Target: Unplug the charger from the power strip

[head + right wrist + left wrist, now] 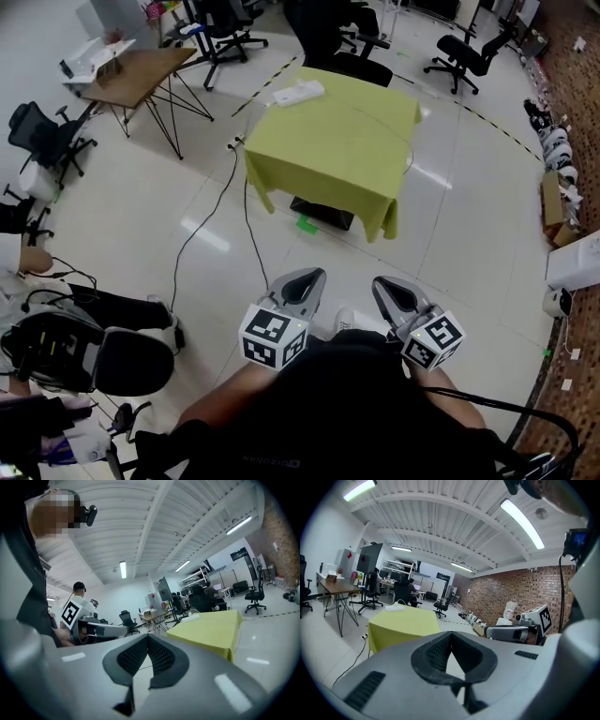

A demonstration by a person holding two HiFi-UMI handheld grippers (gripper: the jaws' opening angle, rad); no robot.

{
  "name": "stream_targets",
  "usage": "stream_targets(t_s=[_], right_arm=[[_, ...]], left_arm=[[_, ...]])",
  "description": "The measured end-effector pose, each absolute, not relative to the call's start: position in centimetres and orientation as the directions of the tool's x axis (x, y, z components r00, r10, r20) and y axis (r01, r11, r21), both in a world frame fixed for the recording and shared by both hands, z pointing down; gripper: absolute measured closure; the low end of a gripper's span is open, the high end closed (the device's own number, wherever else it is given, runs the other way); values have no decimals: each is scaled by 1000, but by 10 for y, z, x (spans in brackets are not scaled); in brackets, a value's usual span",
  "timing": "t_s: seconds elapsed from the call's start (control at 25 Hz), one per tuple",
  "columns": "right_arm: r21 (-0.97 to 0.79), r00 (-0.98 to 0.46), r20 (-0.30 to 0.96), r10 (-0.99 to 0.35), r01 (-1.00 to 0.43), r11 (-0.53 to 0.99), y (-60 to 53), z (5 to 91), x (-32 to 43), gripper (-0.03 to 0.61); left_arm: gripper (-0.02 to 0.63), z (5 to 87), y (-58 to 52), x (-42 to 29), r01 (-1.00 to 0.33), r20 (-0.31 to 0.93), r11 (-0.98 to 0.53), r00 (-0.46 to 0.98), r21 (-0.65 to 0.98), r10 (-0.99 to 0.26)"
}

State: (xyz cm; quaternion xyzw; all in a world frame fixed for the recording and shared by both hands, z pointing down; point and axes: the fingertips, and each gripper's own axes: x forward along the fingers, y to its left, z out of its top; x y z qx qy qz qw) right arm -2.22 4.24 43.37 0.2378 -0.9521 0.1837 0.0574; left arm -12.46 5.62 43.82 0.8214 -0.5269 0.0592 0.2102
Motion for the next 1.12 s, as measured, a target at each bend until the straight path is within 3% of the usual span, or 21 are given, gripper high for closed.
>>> stream_targets(t_s=[0.32, 1.12], right_arm=[[-314, -924, 168, -345, -382, 869, 3, 424, -33, 575], [-370, -955, 135, -263, -295, 881, -53, 442, 3, 575]], left_arm=[[607, 425, 25, -132, -925, 306, -275, 350, 263, -885], [607, 449, -30, -93, -947, 365, -209, 290, 245, -885]])
